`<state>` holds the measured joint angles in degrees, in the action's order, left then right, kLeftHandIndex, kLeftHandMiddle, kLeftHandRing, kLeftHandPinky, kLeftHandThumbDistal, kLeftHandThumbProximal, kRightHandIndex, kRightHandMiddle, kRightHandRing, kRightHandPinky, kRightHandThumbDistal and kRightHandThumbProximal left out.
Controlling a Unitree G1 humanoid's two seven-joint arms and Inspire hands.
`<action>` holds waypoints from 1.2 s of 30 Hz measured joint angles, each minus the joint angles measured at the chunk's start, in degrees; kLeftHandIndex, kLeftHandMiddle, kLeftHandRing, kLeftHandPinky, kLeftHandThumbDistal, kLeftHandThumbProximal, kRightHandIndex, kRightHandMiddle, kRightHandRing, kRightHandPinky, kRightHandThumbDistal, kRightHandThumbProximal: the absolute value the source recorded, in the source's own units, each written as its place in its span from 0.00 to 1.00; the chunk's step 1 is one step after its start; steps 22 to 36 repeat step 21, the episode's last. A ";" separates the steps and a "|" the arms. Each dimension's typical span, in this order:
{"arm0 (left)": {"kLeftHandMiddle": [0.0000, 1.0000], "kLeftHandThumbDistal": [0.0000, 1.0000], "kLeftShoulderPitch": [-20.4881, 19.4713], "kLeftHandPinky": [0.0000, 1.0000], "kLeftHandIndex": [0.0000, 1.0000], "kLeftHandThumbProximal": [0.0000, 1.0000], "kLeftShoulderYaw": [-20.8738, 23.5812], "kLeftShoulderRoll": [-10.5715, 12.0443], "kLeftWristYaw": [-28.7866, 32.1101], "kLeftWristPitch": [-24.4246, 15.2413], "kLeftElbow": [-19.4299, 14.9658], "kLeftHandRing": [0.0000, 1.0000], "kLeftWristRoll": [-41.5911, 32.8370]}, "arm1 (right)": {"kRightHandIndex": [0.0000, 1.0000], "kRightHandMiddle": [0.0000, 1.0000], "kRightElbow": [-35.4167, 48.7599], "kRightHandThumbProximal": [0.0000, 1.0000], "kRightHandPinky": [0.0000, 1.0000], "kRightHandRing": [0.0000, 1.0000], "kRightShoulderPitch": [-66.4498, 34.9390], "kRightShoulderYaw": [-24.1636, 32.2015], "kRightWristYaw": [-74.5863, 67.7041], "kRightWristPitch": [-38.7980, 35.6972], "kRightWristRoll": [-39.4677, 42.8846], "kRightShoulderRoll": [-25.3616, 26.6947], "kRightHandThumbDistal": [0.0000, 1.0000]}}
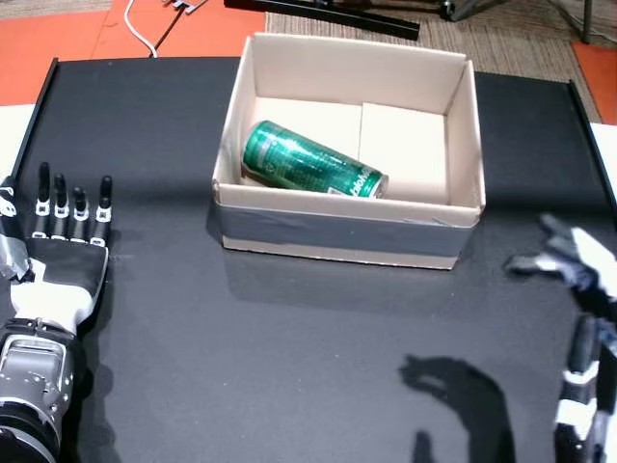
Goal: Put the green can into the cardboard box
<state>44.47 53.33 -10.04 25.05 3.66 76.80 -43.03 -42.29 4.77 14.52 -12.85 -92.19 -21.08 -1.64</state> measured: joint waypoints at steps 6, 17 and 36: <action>0.29 0.60 0.03 0.51 0.54 0.59 0.03 -0.09 -0.41 0.00 0.00 0.36 0.01 | 0.57 0.60 -3.50 0.41 0.83 0.72 0.74 5.87 -1.63 -0.15 -8.89 -1.25 0.91; 0.28 0.60 0.00 0.54 0.54 0.63 -0.41 -0.55 -0.36 0.22 0.11 0.33 0.24 | 0.62 0.68 -20.66 0.54 0.81 0.76 7.95 4.59 13.49 13.39 3.84 0.87 0.87; 0.27 0.61 -0.14 0.53 0.55 0.63 -0.52 -1.30 0.16 0.52 0.16 0.33 0.24 | 0.67 0.78 -22.48 0.40 0.94 0.89 5.31 0.15 10.46 6.84 4.40 -1.27 0.95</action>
